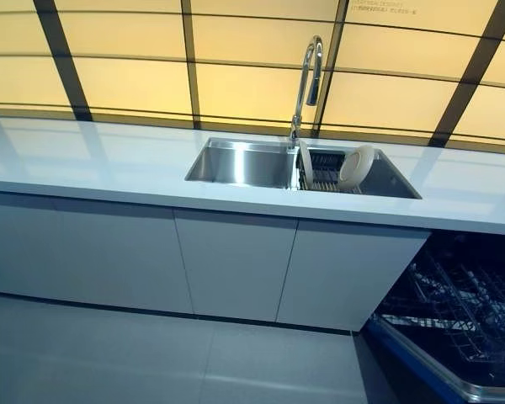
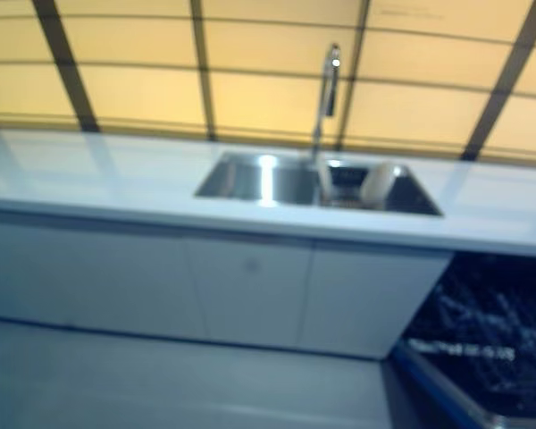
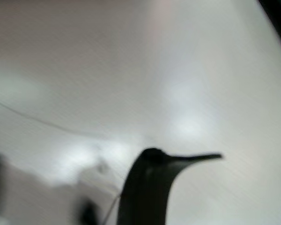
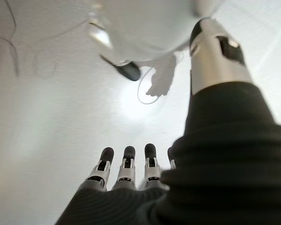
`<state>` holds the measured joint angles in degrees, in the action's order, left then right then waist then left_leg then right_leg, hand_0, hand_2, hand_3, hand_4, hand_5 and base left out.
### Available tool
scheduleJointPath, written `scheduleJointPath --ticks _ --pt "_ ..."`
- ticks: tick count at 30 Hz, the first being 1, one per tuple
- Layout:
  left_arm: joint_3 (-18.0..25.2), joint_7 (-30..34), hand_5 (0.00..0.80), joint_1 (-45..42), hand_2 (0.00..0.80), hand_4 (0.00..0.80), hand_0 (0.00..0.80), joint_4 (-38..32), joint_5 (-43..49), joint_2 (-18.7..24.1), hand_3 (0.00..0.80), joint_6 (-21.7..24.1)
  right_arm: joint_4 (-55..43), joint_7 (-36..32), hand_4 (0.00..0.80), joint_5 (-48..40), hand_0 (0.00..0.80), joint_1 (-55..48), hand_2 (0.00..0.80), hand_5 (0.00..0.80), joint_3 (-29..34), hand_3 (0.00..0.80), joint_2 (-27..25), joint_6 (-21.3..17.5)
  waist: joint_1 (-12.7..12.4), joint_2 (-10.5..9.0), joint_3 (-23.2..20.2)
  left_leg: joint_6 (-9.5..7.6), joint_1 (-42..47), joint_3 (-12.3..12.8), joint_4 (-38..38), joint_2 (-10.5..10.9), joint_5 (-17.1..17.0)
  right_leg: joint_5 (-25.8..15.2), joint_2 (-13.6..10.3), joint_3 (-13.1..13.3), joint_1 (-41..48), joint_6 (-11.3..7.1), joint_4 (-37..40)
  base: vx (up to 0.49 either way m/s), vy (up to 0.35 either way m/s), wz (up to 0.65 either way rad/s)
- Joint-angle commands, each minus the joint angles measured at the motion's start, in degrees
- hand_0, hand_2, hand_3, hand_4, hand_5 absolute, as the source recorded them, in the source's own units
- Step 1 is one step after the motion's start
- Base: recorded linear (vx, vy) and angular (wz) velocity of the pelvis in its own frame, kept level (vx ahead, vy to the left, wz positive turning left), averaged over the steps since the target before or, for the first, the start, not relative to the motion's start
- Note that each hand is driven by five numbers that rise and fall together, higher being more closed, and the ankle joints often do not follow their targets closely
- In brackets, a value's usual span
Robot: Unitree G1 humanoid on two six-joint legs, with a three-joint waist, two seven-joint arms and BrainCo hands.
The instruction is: Take plates into dishwasher
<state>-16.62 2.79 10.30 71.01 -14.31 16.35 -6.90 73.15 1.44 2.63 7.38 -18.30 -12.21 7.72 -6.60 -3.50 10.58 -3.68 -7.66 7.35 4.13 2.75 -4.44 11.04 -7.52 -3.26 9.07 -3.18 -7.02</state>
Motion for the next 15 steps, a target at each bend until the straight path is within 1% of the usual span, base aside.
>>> scheduleJointPath --ticks 1,3,4,5,6,7,8,9,10,11,12,13,14,15 --pt "-0.5 0.1 0.0 -0.6 0.0 0.0 0.0 1.2 1.4 -2.3 0.0 0.0 -1.4 1.5 0.0 -0.9 0.0 0.0 0.0 0.0 0.3 0.0 -2.4 2.0 -0.4 1.44 -2.5 0.78 -8.6 -3.9 6.0 0.3 1.9 -3.5 1.5 -0.3 4.9 -2.03 -1.4 0.18 0.129 -0.02" --pt "-0.4 -0.1 0.0 -0.6 0.0 0.0 0.0 1.5 2.2 -2.2 0.0 -0.3 -0.6 2.3 0.0 -1.0 0.0 0.1 0.0 0.0 1.3 0.0 -2.4 3.0 -0.3 1.18 -3.0 -0.15 -8.3 -3.7 6.7 0.9 3.1 -5.4 0.6 0.0 4.7 -2.65 -3.7 0.197 0.144 -0.02" --pt "-0.4 -0.1 0.0 -0.5 0.0 0.0 0.0 1.7 2.7 -2.2 0.0 -0.5 -0.2 2.9 0.0 -1.1 0.0 0.2 0.0 0.0 1.6 0.0 -2.4 3.4 -0.4 1.04 -3.3 -0.68 -8.0 -3.9 6.6 1.3 3.4 -7.3 -0.2 0.0 4.5 -2.87 -5.8 0.185 0.139 0.0" --pt "-0.4 -0.3 0.0 -0.3 0.0 0.0 0.0 1.9 3.2 -2.2 0.0 -0.7 0.1 3.4 0.0 -1.5 0.0 0.3 0.0 0.0 1.9 0.0 -2.4 4.0 -0.6 0.97 -3.7 -1.32 -7.4 -4.2 5.8 1.9 3.6 -10.7 -1.2 -0.1 4.1 -3.25 -9.5 0.248 0.207 0.07" --pt "-0.7 0.0 0.0 -0.3 0.0 0.0 0.0 2.4 3.6 -2.1 0.0 -0.8 0.4 3.9 0.0 -1.8 0.0 0.2 0.0 0.0 2.8 0.0 -2.6 3.9 -0.2 1.61 -4.1 -2.22 -5.2 -4.7 4.0 2.4 4.0 -16.0 -2.4 -0.1 1.0 -3.68 -18.2 0.252 0.211 0.07" --pt "-0.9 0.2 0.0 -0.3 0.0 0.0 0.0 2.5 3.8 -2.0 0.0 -0.9 0.4 4.0 0.0 -1.8 0.0 0.0 0.0 0.0 3.1 0.0 -2.7 3.7 0.1 1.87 -4.2 -2.46 -4.4 -4.8 3.5 2.5 4.1 -17.2 -2.5 0.1 -0.4 -3.76 -20.5 0.262 0.229 0.02" --pt "-1.1 0.6 0.0 -0.4 0.0 0.0 0.0 2.4 4.2 -1.8 0.0 -1.4 0.4 4.1 0.0 -2.1 0.0 -0.3 0.0 0.0 3.4 0.0 -2.9 3.3 1.1 2.56 -4.0 -2.87 -2.5 -5.0 2.5 2.6 4.4 -17.8 -1.8 0.7 -4.2 -3.75 -26.8 0.26 0.202 0.0" --pt "-1.3 1.2 0.0 -0.7 0.0 0.0 0.0 2.4 5.2 -1.7 0.0 -2.0 0.0 4.5 0.0 -2.5 0.0 -0.8 0.0 0.0 3.5 0.0 -3.2 2.9 2.4 3.4 -3.8 -2.91 -0.5 -5.4 1.8 2.4 4.7 -18.6 -1.2 1.1 -9.1 -2.98 -31.3 0.228 0.176 0.13" --pt "-1.4 1.4 0.0 -0.7 0.0 0.0 0.0 2.4 5.3 -1.7 0.0 -2.2 -0.1 4.5 0.0 -2.8 0.0 -0.9 0.0 0.0 3.3 0.0 -3.3 2.8 2.7 3.79 -3.8 -2.86 -0.1 -5.4 1.6 2.1 4.8 -18.4 -0.6 1.0 -10.7 -2.68 -31.1 0.309 0.141 0.28" --pt "-1.9 2.0 0.0 -0.9 0.0 0.0 0.0 2.5 5.5 -1.7 0.0 -2.8 -0.3 4.9 0.0 -4.3 0.0 -1.2 0.0 0.0 3.0 0.0 -3.6 2.2 4.4 4.29 -3.1 -2.6 2.6 -5.7 0.4 2.0 4.9 -15.8 0.4 -0.4 -15.8 -1.61 -29.8 0.183 0.054 0.25" --pt "-1.9 2.0 0.0 -0.9 0.0 0.0 0.0 2.5 5.5 -1.7 0.0 -2.8 -0.3 4.9 0.0 -4.3 0.0 -1.2 0.0 0.0 3.0 0.0 -3.6 2.2 4.4 4.29 -3.1 -2.6 2.6 -5.7 0.4 2.0 4.9 -15.8 0.4 -0.4 -15.8 -1.61 -29.8 0.367 0.005 0.12" --pt "-1.9 2.9 0.0 -1.0 0.0 0.0 0.0 3.3 5.3 -1.9 0.0 -2.8 -0.6 5.0 0.0 -4.4 0.0 -1.2 0.0 0.0 2.9 0.0 -4.1 1.7 5.9 4.91 -2.3 -1.9 5.7 -6.2 -1.1 1.5 5.3 -13.5 1.0 -2.9 -20.5 -0.31 -21.0 0.395 -0.12 -0.04" --pt "-1.5 2.7 0.0 -1.0 0.0 0.0 0.0 3.9 5.4 -2.1 0.0 -2.6 -0.3 5.4 0.0 -4.2 0.0 -1.0 0.0 0.0 3.0 0.0 -4.2 1.4 6.7 4.27 -1.8 -1.64 7.8 -6.5 -2.0 2.0 6.3 -13.4 1.0 -4.6 -21.2 -0.56 -10.9 0.505 -0.17 0.08" --pt "-1.1 2.6 0.0 -1.2 0.0 0.0 0.0 4.2 5.7 -2.1 0.0 -2.3 0.2 5.6 0.0 -4.1 0.0 -0.8 0.0 0.0 3.0 0.0 -4.2 1.1 7.2 3.95 -1.7 -1.45 8.8 -7.1 -2.6 2.4 6.8 -15.2 1.3 -4.9 -21.8 -1.16 -5.8 0.561 -0.23 0.28"
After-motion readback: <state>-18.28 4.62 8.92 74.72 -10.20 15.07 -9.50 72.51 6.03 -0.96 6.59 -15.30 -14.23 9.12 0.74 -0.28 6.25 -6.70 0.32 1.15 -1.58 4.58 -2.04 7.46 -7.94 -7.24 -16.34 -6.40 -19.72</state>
